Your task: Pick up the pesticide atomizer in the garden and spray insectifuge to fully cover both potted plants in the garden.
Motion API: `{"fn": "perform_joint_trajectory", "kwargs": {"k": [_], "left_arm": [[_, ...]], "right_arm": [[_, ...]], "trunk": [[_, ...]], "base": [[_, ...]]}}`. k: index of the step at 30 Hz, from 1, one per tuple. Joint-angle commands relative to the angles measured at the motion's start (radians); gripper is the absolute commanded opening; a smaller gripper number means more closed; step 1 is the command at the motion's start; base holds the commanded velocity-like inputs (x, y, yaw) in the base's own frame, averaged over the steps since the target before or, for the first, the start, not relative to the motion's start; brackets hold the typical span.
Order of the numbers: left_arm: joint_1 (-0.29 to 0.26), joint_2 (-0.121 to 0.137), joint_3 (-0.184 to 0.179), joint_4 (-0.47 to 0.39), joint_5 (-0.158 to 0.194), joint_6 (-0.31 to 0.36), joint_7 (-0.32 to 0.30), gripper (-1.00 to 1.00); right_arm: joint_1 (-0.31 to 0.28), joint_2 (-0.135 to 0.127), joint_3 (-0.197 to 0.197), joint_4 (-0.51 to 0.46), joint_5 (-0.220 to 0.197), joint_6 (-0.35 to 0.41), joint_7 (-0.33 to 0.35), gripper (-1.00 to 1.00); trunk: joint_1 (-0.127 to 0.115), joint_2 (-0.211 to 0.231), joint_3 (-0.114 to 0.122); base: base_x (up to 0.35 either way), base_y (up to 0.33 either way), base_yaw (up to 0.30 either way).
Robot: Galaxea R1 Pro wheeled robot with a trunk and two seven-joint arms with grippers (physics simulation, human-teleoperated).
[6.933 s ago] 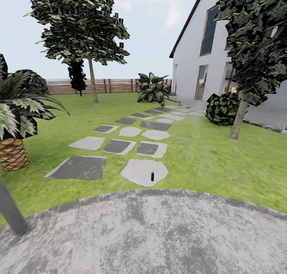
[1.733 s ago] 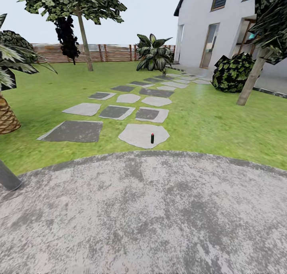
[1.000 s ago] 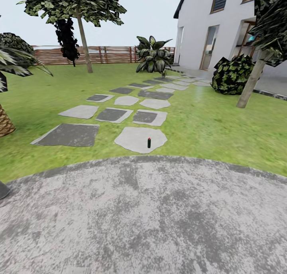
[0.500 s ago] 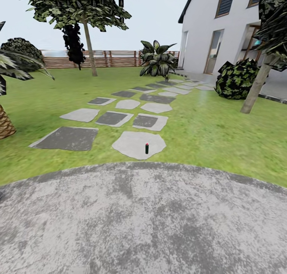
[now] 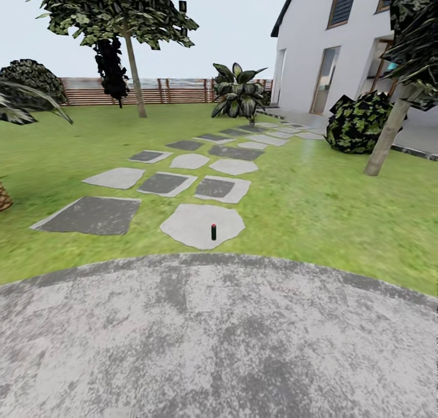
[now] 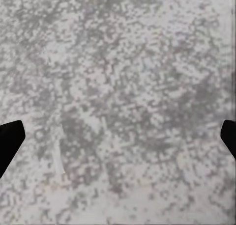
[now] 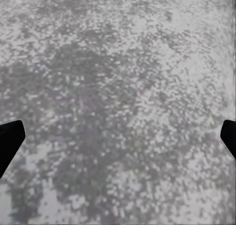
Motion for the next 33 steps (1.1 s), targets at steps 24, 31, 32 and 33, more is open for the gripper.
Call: {"fn": "perform_joint_trajectory", "kwargs": {"k": [24,31,32,33], "left_arm": [[0.000,0.001,0.002,0.001,0.000,-0.003,0.000,1.00],[0.000,0.001,0.004,0.001,0.000,-0.003,0.000,1.00],[0.000,0.001,0.004,0.001,0.000,-0.003,0.000,1.00],[0.000,0.001,0.004,0.001,0.000,-0.003,0.000,1.00]], "right_arm": [[-0.001,0.000,0.000,0.001,-0.002,-0.003,-0.002,1.00],[-0.001,0.000,0.000,0.001,-0.003,-0.003,-0.002,1.00],[-0.001,0.000,0.000,0.001,-0.003,-0.003,-0.002,1.00],[-0.001,0.000,0.000,0.001,-0.004,-0.003,-0.002,1.00]], "trunk": [[0.000,0.000,-0.001],[0.000,0.000,-0.001],[0.000,0.000,-0.001],[0.000,0.000,-0.001]], "base": [[0.143,-0.256,0.000],[0.133,-0.263,0.000],[0.133,-0.263,0.000],[0.133,-0.263,0.000]]}}
